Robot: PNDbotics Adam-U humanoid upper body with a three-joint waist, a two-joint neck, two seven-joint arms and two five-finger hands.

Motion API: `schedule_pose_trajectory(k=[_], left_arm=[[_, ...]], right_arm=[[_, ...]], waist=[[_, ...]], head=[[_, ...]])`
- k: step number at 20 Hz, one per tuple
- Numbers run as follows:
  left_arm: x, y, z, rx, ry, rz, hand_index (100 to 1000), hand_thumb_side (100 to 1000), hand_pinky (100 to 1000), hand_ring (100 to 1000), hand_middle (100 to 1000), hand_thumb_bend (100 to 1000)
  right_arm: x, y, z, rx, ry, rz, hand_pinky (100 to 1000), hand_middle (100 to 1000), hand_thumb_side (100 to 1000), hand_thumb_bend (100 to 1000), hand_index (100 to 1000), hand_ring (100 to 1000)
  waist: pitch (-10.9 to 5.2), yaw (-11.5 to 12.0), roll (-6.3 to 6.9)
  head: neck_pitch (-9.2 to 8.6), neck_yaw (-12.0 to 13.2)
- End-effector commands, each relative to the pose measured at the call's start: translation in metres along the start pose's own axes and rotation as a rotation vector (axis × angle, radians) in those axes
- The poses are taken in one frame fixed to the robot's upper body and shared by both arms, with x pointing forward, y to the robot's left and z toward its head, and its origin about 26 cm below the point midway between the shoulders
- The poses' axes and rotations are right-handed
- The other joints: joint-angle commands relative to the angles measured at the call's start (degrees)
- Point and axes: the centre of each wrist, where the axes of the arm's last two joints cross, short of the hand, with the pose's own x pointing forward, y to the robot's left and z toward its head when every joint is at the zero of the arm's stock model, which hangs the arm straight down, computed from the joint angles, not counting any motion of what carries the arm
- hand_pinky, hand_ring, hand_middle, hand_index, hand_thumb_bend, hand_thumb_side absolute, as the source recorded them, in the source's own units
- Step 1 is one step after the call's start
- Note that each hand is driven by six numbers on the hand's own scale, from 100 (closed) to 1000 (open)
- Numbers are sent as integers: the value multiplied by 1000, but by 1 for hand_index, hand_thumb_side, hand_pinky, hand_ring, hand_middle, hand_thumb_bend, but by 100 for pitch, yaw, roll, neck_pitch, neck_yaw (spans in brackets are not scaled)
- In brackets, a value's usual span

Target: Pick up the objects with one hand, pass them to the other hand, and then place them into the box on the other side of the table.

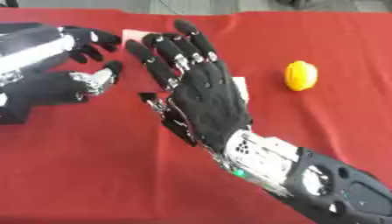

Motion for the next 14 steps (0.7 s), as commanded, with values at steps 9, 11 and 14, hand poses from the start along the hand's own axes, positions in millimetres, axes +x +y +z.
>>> schedule_pose_trajectory(k=[9,11,14], left_arm=[[-5,-1,4,5,23,-53,960,933,890,857,854,130],[-7,-2,5,1,33,-55,949,922,887,854,850,119],[-11,-3,6,-15,19,-50,944,952,888,856,852,100]], right_arm=[[0,-3,-1,-44,-22,13,829,467,100,100,638,607],[0,-2,0,-56,-21,17,824,471,100,100,641,609],[1,-1,3,-84,-20,28,825,479,100,100,648,611]], waist=[[-62,-23,9],[-61,-28,7],[-60,-37,5]], head=[[-43,77],[-45,91],[-56,107]])
